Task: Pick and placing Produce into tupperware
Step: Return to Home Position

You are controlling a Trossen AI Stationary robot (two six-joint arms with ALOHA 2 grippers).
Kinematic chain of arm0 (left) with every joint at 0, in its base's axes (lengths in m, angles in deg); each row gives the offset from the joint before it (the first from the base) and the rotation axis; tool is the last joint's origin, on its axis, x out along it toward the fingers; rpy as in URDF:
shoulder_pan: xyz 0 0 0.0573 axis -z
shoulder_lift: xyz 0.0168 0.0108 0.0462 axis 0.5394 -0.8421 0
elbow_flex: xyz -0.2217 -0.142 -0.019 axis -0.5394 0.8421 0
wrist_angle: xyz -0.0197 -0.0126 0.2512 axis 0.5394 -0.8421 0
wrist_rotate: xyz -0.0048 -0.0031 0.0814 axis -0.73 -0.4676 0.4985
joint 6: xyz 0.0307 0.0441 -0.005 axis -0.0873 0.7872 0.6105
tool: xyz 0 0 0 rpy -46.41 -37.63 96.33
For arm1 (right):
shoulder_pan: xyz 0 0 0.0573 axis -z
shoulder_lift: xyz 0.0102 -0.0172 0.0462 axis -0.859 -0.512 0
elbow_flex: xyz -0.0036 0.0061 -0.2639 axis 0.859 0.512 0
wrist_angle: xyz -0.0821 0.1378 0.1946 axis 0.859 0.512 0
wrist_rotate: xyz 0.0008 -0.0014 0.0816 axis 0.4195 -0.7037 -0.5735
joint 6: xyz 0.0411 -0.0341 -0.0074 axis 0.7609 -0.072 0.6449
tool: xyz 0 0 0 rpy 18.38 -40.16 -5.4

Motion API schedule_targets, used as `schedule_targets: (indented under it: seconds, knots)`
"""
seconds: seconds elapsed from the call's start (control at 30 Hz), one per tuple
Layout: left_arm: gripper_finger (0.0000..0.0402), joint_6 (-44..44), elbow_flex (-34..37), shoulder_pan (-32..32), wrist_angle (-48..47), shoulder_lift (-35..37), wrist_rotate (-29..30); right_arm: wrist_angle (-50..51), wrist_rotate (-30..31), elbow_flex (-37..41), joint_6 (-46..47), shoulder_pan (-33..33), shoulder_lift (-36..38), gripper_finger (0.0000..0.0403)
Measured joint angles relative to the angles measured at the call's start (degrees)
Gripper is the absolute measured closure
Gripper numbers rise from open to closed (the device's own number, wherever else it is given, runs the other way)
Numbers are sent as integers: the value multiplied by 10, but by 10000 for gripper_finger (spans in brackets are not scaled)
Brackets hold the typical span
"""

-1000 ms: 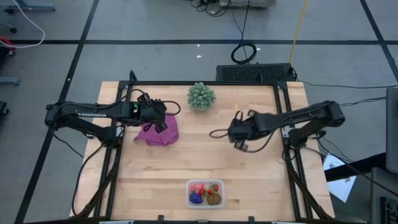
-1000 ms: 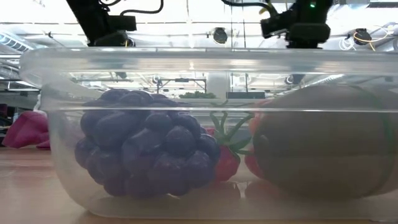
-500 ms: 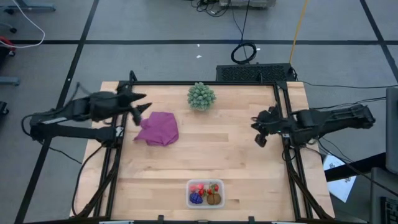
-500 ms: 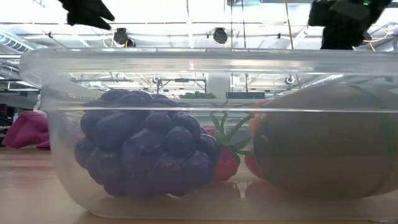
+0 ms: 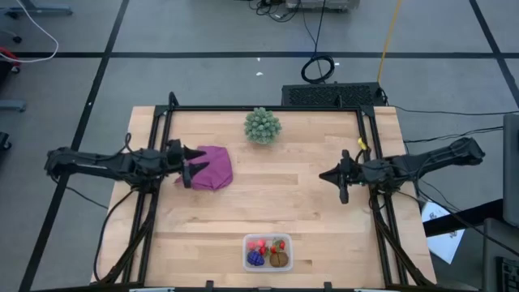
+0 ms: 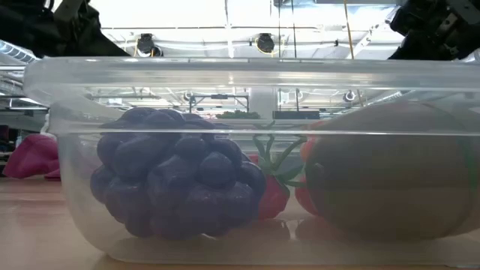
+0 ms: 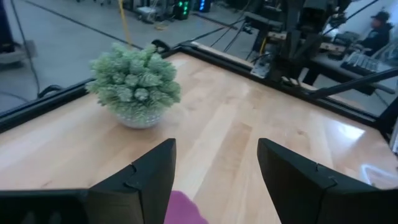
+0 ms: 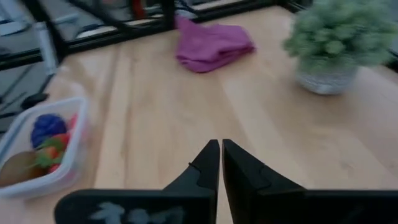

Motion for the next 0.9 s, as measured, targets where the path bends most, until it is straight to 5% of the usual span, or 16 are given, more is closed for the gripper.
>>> schedule_targets:
  seconds: [0.33,0.73,0.9]
  knots:
    - [172,66,22,-27,94,-57,35,-46,-29,57,-75,22,25,395]
    - [172,65,22,-205,40,29,-116,116,-32,57,-58,36,231,402]
    - [172,-12,24,-231,17,44,-177,111,-29,55,-61,36,296,402]
